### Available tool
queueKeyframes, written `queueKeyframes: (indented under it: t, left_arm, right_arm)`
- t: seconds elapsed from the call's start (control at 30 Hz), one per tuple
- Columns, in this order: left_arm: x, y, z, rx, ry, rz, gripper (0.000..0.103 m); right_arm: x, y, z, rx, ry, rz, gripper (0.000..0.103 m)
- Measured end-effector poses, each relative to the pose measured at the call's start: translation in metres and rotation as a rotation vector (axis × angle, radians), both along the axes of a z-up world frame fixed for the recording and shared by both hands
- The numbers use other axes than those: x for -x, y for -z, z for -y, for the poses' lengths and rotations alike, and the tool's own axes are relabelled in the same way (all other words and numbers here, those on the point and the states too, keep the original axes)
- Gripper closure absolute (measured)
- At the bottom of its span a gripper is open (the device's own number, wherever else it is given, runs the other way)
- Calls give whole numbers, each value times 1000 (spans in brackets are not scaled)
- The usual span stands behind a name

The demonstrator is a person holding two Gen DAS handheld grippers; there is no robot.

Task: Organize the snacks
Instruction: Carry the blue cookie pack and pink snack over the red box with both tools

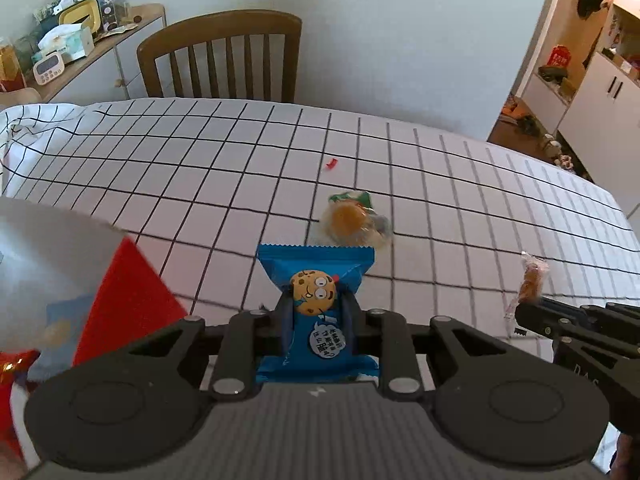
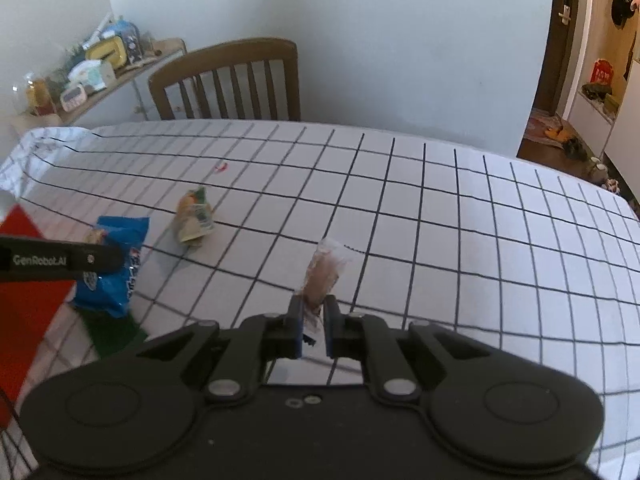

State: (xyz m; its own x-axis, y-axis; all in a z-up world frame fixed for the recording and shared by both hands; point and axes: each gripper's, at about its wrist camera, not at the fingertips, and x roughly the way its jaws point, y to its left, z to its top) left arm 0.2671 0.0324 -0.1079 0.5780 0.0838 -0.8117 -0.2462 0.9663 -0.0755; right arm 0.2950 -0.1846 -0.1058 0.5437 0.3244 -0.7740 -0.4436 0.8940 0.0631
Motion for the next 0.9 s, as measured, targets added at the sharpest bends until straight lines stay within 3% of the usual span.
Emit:
queueKeyframes:
  t: [0.47, 0.9]
  left_arm:
    - [81, -64, 8, 16, -4, 54, 79]
    - [151, -99, -43, -23, -30, 91, 79]
  right_arm:
    - [76, -64, -7, -75, -141, 11, 95]
    - [127, -101, -79, -116, -265, 40, 95]
